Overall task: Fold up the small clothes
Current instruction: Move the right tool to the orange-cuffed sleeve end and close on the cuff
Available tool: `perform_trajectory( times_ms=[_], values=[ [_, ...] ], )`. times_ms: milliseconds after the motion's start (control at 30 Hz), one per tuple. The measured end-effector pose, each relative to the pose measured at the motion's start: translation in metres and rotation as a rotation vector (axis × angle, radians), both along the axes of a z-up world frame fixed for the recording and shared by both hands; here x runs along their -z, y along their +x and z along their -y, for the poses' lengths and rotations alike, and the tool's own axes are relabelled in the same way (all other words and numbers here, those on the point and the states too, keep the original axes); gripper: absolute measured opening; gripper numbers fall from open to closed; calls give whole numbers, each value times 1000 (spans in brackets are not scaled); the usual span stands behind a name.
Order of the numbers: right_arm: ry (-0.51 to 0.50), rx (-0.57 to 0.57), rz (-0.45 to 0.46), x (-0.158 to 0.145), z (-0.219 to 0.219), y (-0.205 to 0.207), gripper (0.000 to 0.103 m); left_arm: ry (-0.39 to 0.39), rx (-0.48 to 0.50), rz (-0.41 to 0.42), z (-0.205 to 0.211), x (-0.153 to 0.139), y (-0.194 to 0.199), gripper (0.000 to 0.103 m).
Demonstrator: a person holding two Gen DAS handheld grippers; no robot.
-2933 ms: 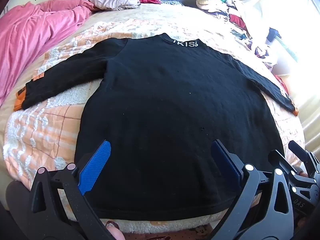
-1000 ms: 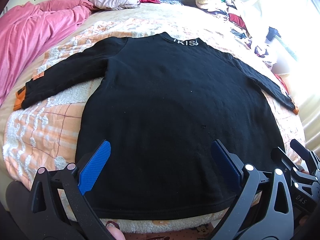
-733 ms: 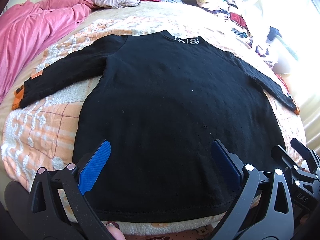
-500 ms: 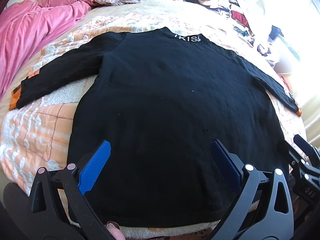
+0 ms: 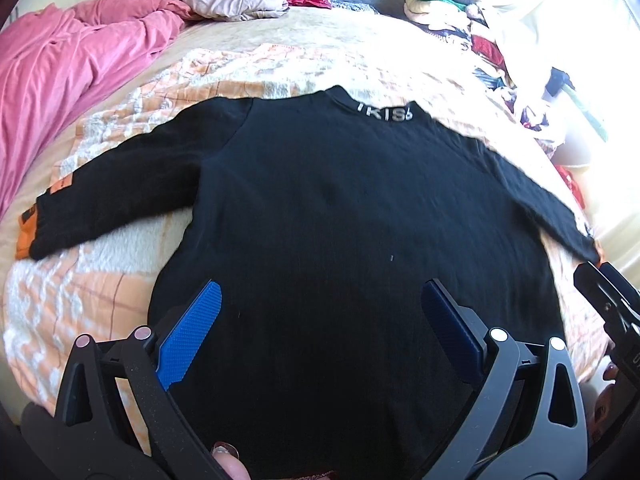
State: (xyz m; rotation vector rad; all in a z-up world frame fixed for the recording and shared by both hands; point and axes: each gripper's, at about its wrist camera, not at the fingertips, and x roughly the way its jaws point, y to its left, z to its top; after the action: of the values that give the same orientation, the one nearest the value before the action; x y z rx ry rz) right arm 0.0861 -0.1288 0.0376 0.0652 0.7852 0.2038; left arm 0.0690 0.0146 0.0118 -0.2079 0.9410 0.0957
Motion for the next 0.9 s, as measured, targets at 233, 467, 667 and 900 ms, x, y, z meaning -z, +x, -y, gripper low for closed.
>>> perform_trajectory(
  times_ms=[233,467,667,900],
  values=[
    [39,8,-1,-15,1,35,99,-3,-14,14,-8,-16,31,94],
    [38,34,-12,-16,6,68,99,-2,-14,32,-10,-27,63,94],
    [79,63,-23,-12,21,97,99,-15,4,31,0,-30,92,94],
    [56,132,-9,-13,45,124,99,41,48,20,22,-26,121,94]
  ],
)
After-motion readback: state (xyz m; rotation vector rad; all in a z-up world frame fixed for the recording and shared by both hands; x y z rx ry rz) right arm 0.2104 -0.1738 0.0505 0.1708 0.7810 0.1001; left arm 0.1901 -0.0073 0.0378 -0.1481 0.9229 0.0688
